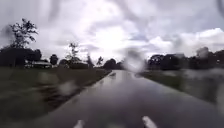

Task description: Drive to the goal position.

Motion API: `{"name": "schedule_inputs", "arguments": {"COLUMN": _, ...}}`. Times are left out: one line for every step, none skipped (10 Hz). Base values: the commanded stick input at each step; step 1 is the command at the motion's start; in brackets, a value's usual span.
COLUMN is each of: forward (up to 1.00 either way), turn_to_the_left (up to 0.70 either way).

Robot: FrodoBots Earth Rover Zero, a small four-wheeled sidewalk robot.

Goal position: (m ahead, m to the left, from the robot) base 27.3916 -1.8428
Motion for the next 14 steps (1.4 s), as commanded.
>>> {"name": "schedule_inputs", "arguments": {"forward": 0.85, "turn_to_the_left": 0.00}}
{"name": "schedule_inputs", "arguments": {"forward": 0.85, "turn_to_the_left": 0.00}}
{"name": "schedule_inputs", "arguments": {"forward": 0.85, "turn_to_the_left": 0.00}}
{"name": "schedule_inputs", "arguments": {"forward": 0.85, "turn_to_the_left": 0.00}}
{"name": "schedule_inputs", "arguments": {"forward": 0.85, "turn_to_the_left": 0.00}}
{"name": "schedule_inputs", "arguments": {"forward": 0.85, "turn_to_the_left": 0.00}}
{"name": "schedule_inputs", "arguments": {"forward": 0.85, "turn_to_the_left": 0.00}}
{"name": "schedule_inputs", "arguments": {"forward": 0.85, "turn_to_the_left": 0.00}}
{"name": "schedule_inputs", "arguments": {"forward": 0.85, "turn_to_the_left": 0.00}}
{"name": "schedule_inputs", "arguments": {"forward": 0.85, "turn_to_the_left": 0.00}}
{"name": "schedule_inputs", "arguments": {"forward": 0.85, "turn_to_the_left": 0.00}}
{"name": "schedule_inputs", "arguments": {"forward": 0.85, "turn_to_the_left": 0.00}}
{"name": "schedule_inputs", "arguments": {"forward": 0.85, "turn_to_the_left": 0.00}}
{"name": "schedule_inputs", "arguments": {"forward": 0.85, "turn_to_the_left": 0.00}}
